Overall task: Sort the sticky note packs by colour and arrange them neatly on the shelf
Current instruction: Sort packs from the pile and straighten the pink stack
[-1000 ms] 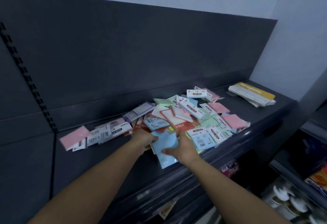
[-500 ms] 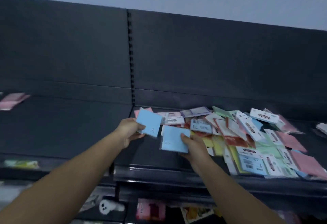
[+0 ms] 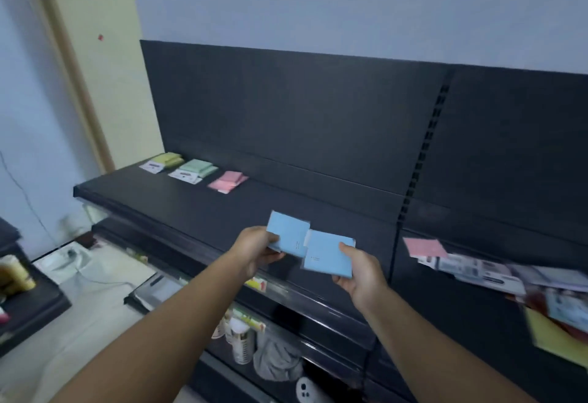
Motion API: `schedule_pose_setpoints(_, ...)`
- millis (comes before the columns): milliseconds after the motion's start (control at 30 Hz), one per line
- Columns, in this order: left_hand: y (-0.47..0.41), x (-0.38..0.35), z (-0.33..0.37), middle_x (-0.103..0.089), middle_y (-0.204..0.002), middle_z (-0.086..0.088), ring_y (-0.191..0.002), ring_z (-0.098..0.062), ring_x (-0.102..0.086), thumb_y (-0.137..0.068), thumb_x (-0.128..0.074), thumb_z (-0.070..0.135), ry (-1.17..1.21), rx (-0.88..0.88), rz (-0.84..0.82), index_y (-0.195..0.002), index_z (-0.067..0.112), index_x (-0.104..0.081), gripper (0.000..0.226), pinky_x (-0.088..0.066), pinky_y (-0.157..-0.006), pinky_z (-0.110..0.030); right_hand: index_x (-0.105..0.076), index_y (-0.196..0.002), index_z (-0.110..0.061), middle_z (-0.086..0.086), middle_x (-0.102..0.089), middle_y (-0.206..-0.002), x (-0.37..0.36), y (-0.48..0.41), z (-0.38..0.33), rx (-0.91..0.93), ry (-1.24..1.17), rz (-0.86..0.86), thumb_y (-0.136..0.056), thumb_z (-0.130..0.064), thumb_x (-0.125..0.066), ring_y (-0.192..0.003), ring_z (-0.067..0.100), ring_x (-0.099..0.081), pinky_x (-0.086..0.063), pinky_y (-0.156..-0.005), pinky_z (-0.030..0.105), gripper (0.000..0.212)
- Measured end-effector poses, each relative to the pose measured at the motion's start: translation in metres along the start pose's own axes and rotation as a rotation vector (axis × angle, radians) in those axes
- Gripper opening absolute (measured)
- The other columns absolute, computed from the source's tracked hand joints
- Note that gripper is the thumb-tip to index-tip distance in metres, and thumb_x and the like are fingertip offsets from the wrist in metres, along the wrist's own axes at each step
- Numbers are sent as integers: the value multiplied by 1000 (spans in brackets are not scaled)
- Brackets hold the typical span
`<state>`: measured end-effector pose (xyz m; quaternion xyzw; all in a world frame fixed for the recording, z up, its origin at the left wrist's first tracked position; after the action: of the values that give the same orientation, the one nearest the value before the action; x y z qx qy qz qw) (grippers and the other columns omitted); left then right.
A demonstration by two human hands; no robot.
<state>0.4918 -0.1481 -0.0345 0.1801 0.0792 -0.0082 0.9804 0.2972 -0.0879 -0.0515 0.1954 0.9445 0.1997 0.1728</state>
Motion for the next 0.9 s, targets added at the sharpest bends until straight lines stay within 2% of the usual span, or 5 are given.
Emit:
schedule_pose_setpoints(267, -60, 99, 18, -62, -85, -15, -73, -25, -61, -93, -43, -3, -2, 60, 26, -97, 1, -55, 13, -55, -56, -26, -52, -77, -12, 7, -56, -73, -131, -27, 27, -28, 10, 10, -91, -10, -54, -63, 18, -51, -40, -53, 28, 15)
schedule_pose_setpoints(500, -113, 107, 21, -63, -100, -16, -78, -21, -63, -93, -45, -2, -36, 103, -46, -106, 1, -54, 16, -55, -54, -24, -53, -81, -11, 8, -57, -80, -152, -58, 38, -74, 55, 81, -91, -11, -52, -71, 18, -53, -44, -57, 28, 10)
schedule_pose_setpoints(633, -146, 98, 20, -64, -89, -12, -77, -21, -63, -93, -44, -2, -38, 140, -84, -104, 2, -55, 16, -55, -64, -28, -53, -95, -7, 9, -56, -83, -159, -95, 33, -96, 19, 105, -90, -10, -52, -71, 19, -54, -44, -56, 29, 6)
schedule_pose_setpoints(767, -185, 88, 26, -64, -83, -9, -73, -20, -62, -92, -42, -3, -47, 173, -98, -103, 4, -56, 19, -52, -60, -28, -53, -83, -6, 9, -55, -77, -175, -133, 25, -96, 41, 122, -92, -8, -50, -66, 20, -52, -43, -56, 30, 10)
schedule_pose_setpoints(900, -221, 74, 38, -64, -85, -11, -75, -21, -62, -93, -40, -2, 0, 180, -111, -103, 3, -57, 20, -52, -63, -29, -52, -99, -3, 7, -52, -74, -191, -171, 13, -87, -1, 164, -93, -6, -48, -65, 17, -51, -48, -79, 37, 8)
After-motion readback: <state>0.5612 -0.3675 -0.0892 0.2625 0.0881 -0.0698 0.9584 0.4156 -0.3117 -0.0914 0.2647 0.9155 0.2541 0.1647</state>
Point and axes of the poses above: each hand's wrist, its own y-axis away from the middle knuckle, its own x-axis out of the back of the hand, z = x × y, the point moved 10 cm from there along -y, towards the middle knuckle
